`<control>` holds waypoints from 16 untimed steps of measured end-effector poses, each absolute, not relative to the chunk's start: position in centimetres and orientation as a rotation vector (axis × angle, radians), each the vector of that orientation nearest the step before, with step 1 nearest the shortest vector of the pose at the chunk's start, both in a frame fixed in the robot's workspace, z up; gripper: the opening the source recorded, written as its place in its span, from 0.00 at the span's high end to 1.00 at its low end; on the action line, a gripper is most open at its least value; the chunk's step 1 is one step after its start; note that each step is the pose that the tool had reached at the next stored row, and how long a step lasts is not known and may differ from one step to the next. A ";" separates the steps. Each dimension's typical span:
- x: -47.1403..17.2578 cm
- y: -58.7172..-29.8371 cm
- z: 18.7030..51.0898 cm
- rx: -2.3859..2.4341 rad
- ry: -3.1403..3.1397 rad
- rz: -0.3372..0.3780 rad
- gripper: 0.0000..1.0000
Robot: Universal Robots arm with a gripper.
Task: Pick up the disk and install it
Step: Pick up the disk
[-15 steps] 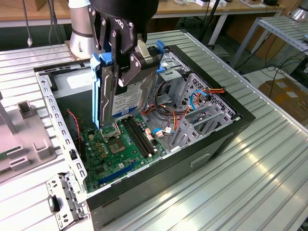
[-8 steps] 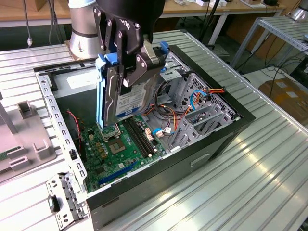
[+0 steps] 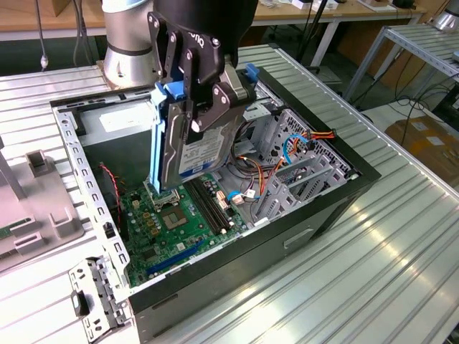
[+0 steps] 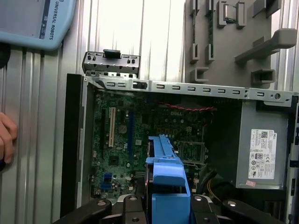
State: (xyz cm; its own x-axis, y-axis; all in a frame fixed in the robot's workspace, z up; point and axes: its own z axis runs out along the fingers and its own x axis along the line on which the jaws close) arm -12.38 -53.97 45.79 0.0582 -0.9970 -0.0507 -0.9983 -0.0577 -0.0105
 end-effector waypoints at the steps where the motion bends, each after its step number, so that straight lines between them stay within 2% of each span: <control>1: -12.3 -54.1 45.8 -2.254 2.127 0.046 0.64; 16: -11.2 -55.2 45.7 -2.254 2.127 0.046 0.64</control>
